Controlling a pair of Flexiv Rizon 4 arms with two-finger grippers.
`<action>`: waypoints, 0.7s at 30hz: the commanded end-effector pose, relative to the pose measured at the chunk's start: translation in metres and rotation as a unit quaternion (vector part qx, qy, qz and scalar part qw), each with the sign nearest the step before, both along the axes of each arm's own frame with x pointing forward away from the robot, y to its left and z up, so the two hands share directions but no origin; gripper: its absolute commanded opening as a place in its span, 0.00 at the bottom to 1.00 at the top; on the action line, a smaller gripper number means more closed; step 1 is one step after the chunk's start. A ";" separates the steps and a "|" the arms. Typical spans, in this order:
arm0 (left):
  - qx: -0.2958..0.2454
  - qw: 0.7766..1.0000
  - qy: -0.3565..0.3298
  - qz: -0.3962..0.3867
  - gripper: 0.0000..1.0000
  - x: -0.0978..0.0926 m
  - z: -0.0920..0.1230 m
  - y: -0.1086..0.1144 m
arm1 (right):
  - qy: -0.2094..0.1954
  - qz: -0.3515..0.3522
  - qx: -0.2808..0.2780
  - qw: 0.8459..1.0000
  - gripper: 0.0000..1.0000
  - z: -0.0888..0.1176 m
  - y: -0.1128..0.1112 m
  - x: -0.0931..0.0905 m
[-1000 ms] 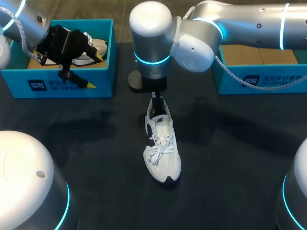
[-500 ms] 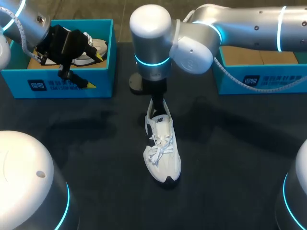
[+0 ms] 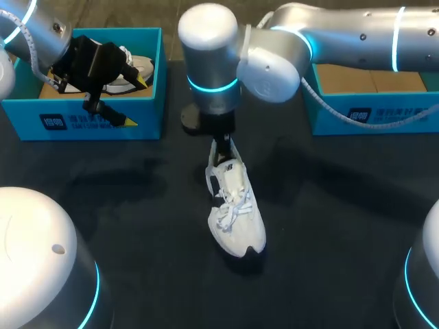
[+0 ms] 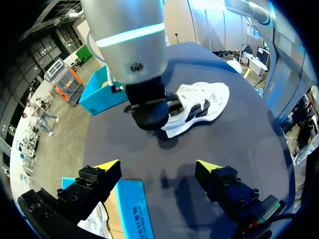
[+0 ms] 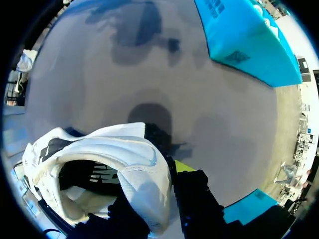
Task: Take the shoe out of the shoebox, open the shoe tongue, remove and reinsert the insole, then place the shoe into the shoebox
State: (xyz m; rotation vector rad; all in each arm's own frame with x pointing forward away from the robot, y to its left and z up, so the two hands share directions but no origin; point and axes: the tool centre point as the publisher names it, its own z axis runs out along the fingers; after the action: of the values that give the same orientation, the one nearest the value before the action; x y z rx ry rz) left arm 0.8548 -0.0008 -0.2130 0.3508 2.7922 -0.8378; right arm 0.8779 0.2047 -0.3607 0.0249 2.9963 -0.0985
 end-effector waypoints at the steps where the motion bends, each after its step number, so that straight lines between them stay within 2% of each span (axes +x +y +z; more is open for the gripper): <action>1: 0.002 1.000 0.000 0.000 1.00 -0.001 0.001 0.000 | 0.003 -0.012 0.015 1.000 0.00 0.059 -0.010 -0.016; 3: 0.002 1.000 0.000 0.000 1.00 -0.001 0.001 0.000 | 0.013 -0.019 0.006 1.000 0.00 0.077 -0.010 -0.022; 7: 0.002 1.000 0.000 0.000 1.00 -0.001 0.001 0.000 | 0.015 -0.007 0.043 0.999 0.00 0.119 -0.007 -0.032; 14: 0.002 1.000 0.000 0.000 1.00 -0.001 0.001 0.000 | 0.007 0.020 0.046 0.999 0.00 0.179 -0.005 -0.032; 17: 0.002 1.000 0.000 0.000 1.00 -0.001 0.001 0.000 | 0.003 0.016 0.044 0.999 0.00 0.198 -0.008 -0.028; 19: 0.002 1.000 0.000 0.000 1.00 -0.001 0.001 0.000 | -0.015 0.005 0.060 0.998 0.00 0.208 -0.009 -0.025; 21: 0.002 1.000 0.000 0.000 1.00 -0.001 0.001 0.000 | -0.021 -0.003 0.053 0.998 0.00 0.211 -0.010 -0.023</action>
State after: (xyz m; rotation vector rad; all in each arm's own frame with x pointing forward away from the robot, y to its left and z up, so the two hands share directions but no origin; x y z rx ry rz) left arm 0.8548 -0.0008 -0.2130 0.3506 2.7922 -0.8378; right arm 0.8645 0.2011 -0.1784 0.0410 2.9656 0.0655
